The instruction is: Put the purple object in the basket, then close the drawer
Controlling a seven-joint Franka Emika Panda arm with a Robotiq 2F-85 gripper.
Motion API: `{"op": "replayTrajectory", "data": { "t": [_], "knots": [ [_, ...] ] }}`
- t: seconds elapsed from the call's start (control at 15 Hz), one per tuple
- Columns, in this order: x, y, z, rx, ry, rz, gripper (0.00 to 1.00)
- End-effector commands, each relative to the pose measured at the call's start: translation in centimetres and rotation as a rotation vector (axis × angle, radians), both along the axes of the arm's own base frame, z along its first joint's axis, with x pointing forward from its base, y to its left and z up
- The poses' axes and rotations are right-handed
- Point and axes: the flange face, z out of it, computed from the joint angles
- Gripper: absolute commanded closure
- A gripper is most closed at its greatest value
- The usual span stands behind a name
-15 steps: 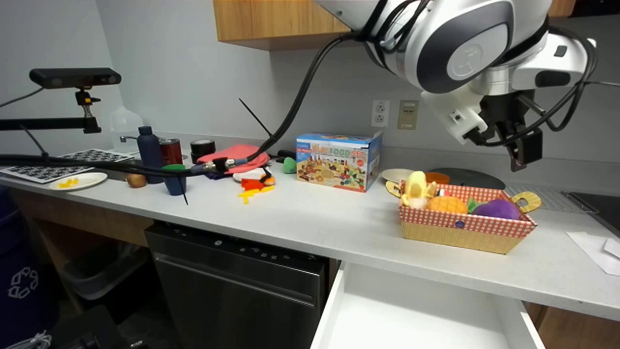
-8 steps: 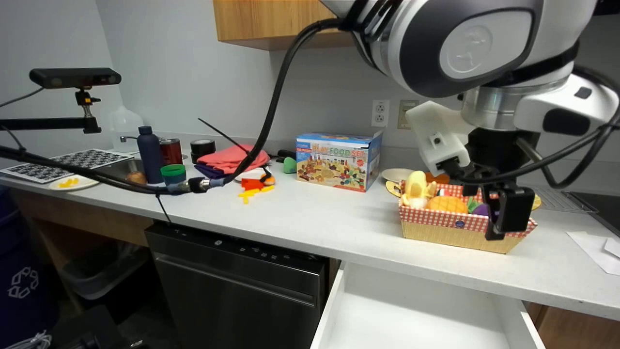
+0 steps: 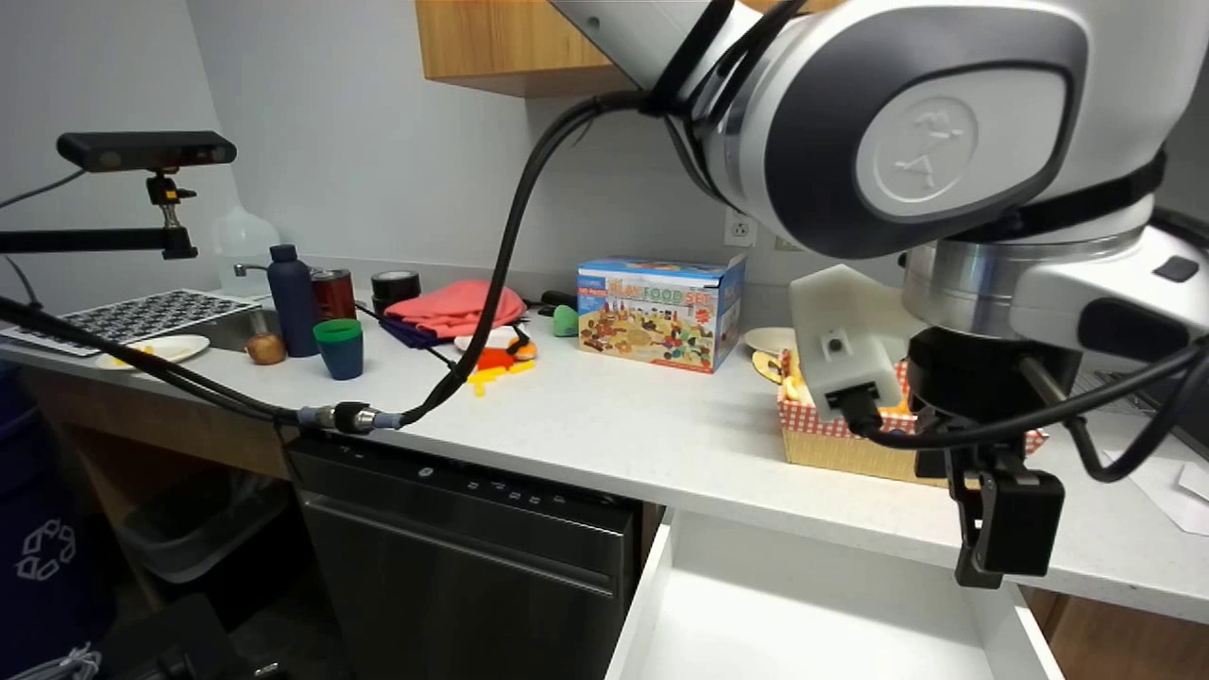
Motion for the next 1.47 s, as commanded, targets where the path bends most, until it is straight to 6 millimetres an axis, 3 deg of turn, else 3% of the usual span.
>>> {"op": "replayTrajectory", "data": {
  "t": [0.0, 0.13, 0.4, 0.6, 0.87, 1.13, 1.4],
  "knots": [
    [0.4, 0.2, 0.5, -0.016, 0.025, 0.042, 0.00],
    [-0.2, 1.1, 0.2, -0.017, 0.075, 0.137, 0.00],
    [-2.9, 4.2, -3.6, 0.053, 0.150, 0.342, 0.00],
    [-5.8, 5.3, -6.2, 0.116, 0.234, 0.474, 0.00],
    [-10.3, 5.5, -8.2, 0.183, 0.371, 0.648, 0.00],
    [-13.8, 4.3, -9.5, 0.220, 0.559, 0.784, 0.00],
    [-13.2, 4.1, -10.1, 0.213, 0.552, 0.743, 0.00]
  ]
}}
